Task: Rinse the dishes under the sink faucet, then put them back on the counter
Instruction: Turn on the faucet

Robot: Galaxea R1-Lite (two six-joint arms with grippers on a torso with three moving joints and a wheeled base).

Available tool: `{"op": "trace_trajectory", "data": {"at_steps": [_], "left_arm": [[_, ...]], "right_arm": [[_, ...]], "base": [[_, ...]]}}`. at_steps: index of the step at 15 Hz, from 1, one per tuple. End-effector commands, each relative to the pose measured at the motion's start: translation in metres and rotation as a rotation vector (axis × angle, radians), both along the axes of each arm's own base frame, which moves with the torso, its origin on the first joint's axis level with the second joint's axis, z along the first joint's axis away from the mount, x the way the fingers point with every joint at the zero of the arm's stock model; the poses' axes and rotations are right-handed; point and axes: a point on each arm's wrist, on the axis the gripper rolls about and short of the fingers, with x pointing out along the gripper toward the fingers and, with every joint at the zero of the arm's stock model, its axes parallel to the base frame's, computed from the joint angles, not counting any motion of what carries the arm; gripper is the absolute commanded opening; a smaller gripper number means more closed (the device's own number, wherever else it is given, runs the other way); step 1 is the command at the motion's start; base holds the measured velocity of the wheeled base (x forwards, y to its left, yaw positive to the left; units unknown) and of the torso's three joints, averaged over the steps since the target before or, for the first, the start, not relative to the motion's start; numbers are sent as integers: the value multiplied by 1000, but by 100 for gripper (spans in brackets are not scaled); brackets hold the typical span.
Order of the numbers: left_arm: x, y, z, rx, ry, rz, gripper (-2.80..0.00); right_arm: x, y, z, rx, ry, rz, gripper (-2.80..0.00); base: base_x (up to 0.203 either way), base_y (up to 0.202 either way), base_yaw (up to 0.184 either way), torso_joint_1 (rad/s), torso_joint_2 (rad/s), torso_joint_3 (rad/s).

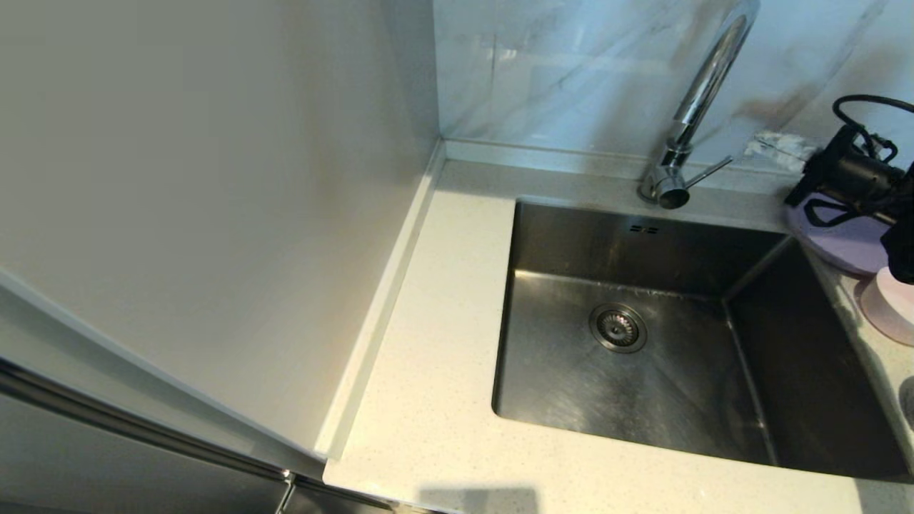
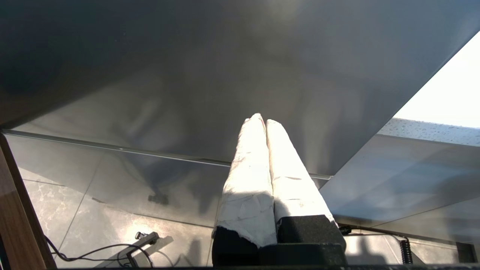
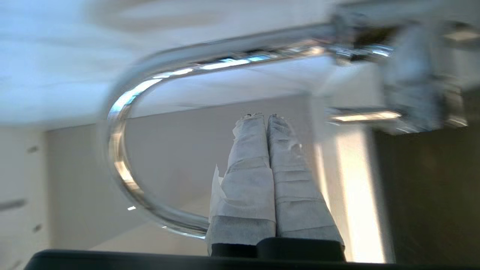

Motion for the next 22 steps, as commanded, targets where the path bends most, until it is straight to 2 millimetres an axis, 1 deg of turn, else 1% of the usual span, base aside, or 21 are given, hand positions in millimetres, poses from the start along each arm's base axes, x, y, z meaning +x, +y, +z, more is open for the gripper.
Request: {"op": "trace_trajectory", "data": {"at_steps": [1,7,11,16,22], "left_arm": [[0,0,0,0,0,1,-280],[0,0,0,0,0,-1,-280],[0,0,0,0,0,1,-280],[0,0,0,0,0,0,-280],[0,0,0,0,0,-1,-280]], "right_arm": [[5,5,0,13,-24,10,-280],[23,2,-17,48,-17,-39,-280],[33,1,-21,57,-29,-56,-280],[38,3,-26,57,-25,-47,-280],[41,14,-26,57,-21,-18,-280]], "base": [[0,0,0,0,0,0],[0,0,0,0,0,0],[0,0,0,0,0,0],[0,0,0,0,0,0],[0,0,0,0,0,0]]}}
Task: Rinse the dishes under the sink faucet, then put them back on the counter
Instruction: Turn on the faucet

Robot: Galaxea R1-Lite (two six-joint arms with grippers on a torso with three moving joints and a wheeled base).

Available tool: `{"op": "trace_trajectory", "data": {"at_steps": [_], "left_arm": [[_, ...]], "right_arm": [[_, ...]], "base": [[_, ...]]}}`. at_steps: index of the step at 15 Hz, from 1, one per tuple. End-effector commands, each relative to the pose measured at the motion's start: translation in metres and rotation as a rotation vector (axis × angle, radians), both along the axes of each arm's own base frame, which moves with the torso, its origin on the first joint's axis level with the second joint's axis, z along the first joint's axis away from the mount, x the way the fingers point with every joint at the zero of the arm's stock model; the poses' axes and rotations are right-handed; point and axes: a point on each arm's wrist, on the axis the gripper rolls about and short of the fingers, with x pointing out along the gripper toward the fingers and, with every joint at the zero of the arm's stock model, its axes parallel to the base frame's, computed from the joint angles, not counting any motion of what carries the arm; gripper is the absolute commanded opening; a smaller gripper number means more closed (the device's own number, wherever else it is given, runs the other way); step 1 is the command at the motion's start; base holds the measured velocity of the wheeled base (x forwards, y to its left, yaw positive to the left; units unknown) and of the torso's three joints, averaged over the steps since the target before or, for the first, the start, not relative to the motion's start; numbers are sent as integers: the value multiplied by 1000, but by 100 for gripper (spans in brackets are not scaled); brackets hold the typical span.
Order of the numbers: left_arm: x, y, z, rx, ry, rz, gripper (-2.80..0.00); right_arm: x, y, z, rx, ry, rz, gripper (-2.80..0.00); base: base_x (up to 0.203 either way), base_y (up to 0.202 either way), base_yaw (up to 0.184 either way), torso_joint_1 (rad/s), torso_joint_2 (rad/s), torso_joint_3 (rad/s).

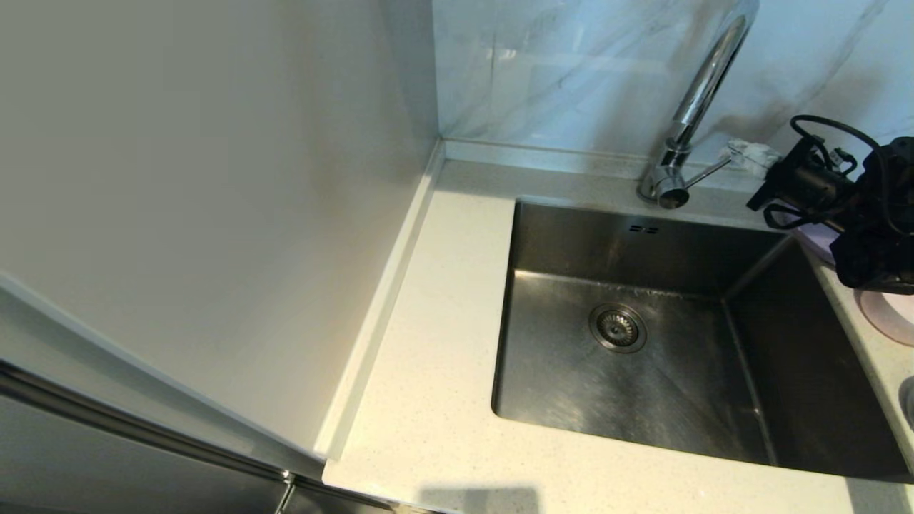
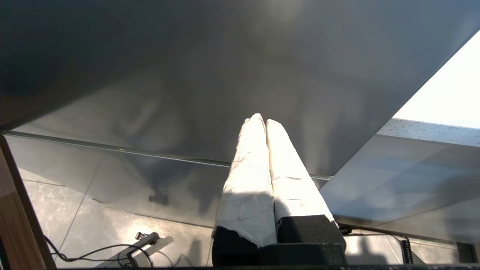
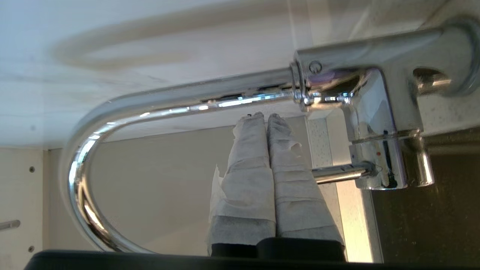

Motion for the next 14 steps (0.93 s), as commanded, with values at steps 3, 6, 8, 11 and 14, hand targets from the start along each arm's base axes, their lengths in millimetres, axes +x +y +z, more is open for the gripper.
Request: {"op": "trace_trajectory", "data": {"at_steps": [3,6,8,11,14], "left_arm": [[0,0,0,0,0,0,-280],[0,0,0,0,0,0,-280],[0,0,0,0,0,0,-280],[0,0,0,0,0,0,-280],[0,0,0,0,0,0,-280]], "right_arm": [[0,3,0,1,0,19,-280],[-1,4,1,-12,5,48,-280],[-2,4,1,-42,25,130,-280],[-7,-3,2,-69,66,245,-280],[-7,-2,3,-77,69,265,-280]], "base": [[0,0,0,0,0,0],[0,0,0,0,0,0],[0,0,0,0,0,0],[0,0,0,0,0,0],[0,0,0,0,0,0]]}}
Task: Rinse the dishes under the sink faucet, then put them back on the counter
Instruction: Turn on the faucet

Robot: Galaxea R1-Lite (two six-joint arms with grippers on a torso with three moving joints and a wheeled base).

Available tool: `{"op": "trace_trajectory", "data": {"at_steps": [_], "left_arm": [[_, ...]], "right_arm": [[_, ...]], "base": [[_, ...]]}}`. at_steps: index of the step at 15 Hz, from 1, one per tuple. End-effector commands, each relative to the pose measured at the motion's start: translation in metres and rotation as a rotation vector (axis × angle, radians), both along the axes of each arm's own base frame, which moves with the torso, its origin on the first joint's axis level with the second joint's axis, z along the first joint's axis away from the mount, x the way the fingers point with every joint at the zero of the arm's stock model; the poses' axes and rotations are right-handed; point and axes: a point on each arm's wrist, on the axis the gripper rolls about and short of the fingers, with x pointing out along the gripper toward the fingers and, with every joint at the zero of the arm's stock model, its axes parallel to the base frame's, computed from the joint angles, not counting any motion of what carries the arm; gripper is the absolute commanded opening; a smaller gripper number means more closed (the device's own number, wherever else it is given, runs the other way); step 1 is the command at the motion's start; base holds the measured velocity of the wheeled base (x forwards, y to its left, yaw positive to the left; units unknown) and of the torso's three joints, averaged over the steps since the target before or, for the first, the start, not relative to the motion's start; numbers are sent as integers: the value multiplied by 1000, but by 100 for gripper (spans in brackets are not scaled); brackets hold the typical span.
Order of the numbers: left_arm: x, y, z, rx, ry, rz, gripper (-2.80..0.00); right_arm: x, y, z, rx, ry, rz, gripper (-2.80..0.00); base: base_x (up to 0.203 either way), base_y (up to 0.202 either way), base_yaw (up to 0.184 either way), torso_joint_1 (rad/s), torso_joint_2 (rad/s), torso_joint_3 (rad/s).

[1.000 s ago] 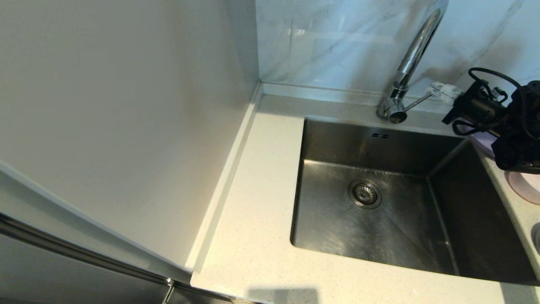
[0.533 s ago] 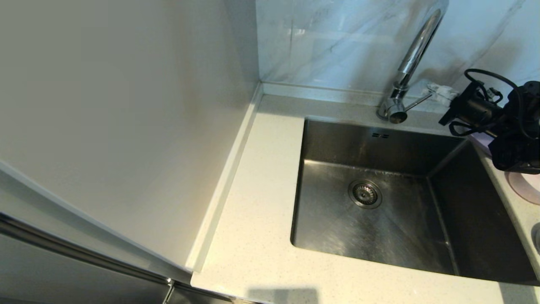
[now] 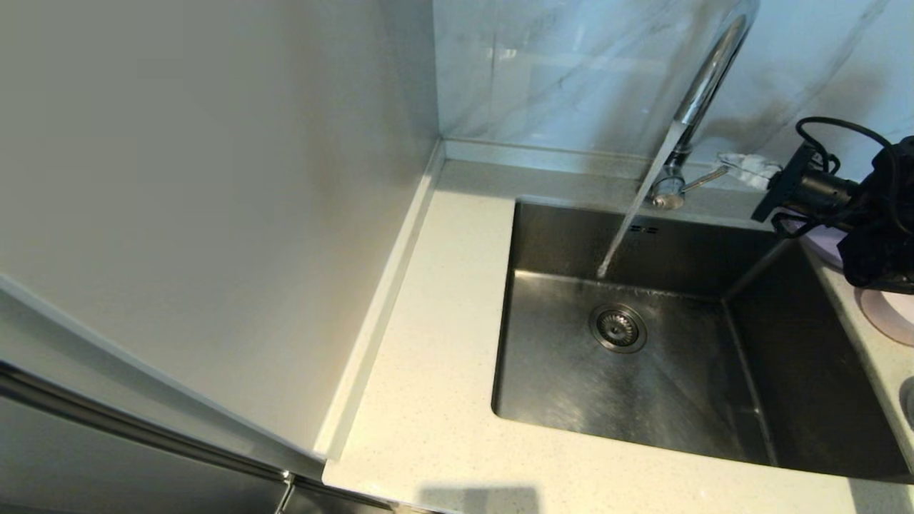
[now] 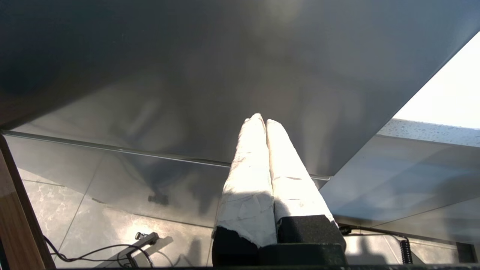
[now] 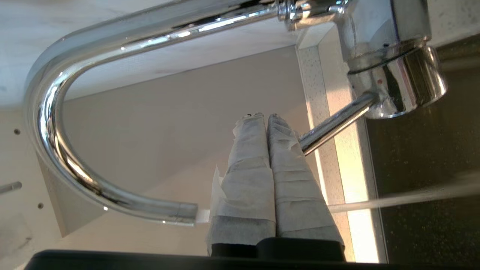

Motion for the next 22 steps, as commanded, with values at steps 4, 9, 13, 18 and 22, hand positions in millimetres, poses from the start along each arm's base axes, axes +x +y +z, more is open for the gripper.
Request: {"op": "trace_trajectory", "data": {"at_steps": [4,9,13,18,22], "left_arm": [[0,0,0,0,0,1,-280],[0,0,0,0,0,1,-280],[0,0,0,0,0,1,-280],[0,0,0,0,0,1,-280],[0,0,0,0,0,1,-280]], "right_arm": [[0,1,5,29,-17,-49,-280],[0,-3,22,103,-102,-225,-280],[-6,-15,24,102,-86,-282,-280],[-22,-43,25,-37,-48,-412,-280],[-47,-57,31,-215,-68,-506,-280]], "base": [[0,0,0,0,0,0],[0,0,0,0,0,0],[0,0,0,0,0,0],[0,0,0,0,0,0],[0,0,0,0,0,0]]}}
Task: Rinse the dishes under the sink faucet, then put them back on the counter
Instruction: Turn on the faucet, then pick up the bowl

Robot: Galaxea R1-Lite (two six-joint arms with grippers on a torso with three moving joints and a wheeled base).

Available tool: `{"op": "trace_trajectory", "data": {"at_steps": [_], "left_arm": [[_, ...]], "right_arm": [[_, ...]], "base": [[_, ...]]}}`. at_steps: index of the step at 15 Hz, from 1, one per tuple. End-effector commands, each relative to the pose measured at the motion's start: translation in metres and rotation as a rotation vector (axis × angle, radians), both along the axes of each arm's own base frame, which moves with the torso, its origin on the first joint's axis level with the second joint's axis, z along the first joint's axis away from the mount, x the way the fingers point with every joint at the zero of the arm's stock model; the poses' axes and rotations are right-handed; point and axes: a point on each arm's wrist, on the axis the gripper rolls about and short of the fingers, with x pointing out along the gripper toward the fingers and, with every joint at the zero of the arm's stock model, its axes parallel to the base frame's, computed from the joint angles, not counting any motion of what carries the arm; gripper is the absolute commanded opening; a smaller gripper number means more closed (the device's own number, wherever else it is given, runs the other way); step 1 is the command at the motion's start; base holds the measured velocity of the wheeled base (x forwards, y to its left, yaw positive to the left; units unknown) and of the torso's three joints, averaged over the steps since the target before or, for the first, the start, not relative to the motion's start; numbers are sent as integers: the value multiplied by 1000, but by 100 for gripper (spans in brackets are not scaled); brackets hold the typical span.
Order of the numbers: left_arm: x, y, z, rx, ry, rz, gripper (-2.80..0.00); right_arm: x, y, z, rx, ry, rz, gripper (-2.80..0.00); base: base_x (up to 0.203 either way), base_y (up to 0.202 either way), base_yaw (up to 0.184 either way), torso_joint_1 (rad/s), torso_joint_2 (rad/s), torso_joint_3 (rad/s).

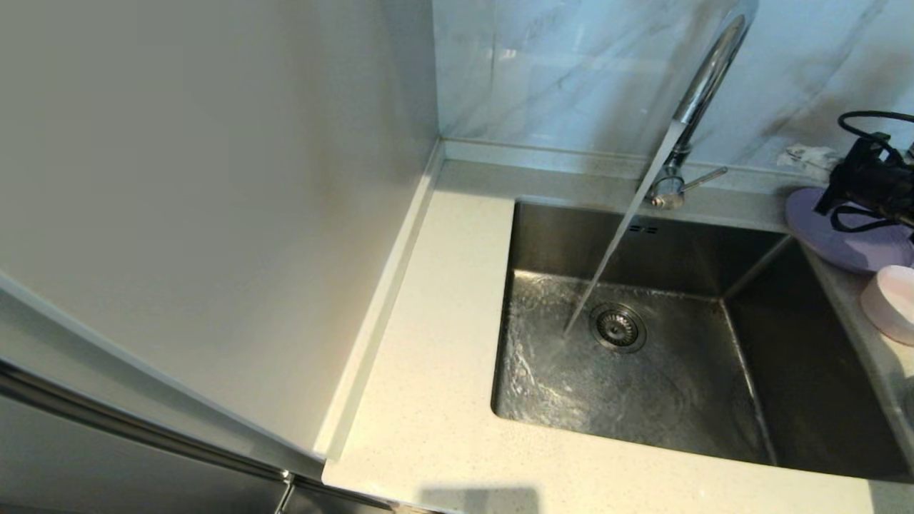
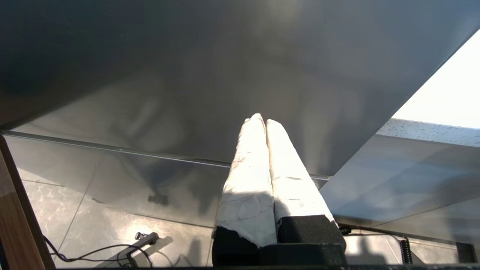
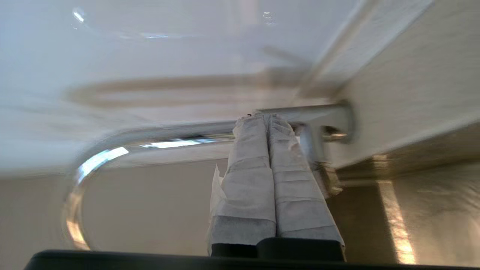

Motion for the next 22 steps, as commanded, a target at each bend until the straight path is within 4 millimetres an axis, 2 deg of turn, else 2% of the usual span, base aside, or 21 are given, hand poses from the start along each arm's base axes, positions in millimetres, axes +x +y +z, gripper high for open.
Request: {"op": "trace_trajectory", "data": {"at_steps": [1,5,9,15,19,22], "left_arm": [[0,0,0,0,0,1,-280],[0,0,0,0,0,-1,-280],[0,0,0,0,0,1,-280],[0,0,0,0,0,-1,-280],[0,0,0,0,0,0,-280],[0,0,0,0,0,1,-280]], "right_arm": [[-21,-3,16,-126,-4,-45,-280],[-53,-3,21,-386,70,-93,-280],[-105,18,26,-470,273,-69,-280],[-185,74,34,-795,507,-48,-280],[-225,119,43,-907,602,-23,-280],[-252,136,34,-1125,677,16,-280]], "base": [[0,0,0,0,0,0],[0,0,0,0,0,0],[0,0,0,0,0,0],[0,0,0,0,0,0],[0,0,0,0,0,0],[0,0,0,0,0,0]]}}
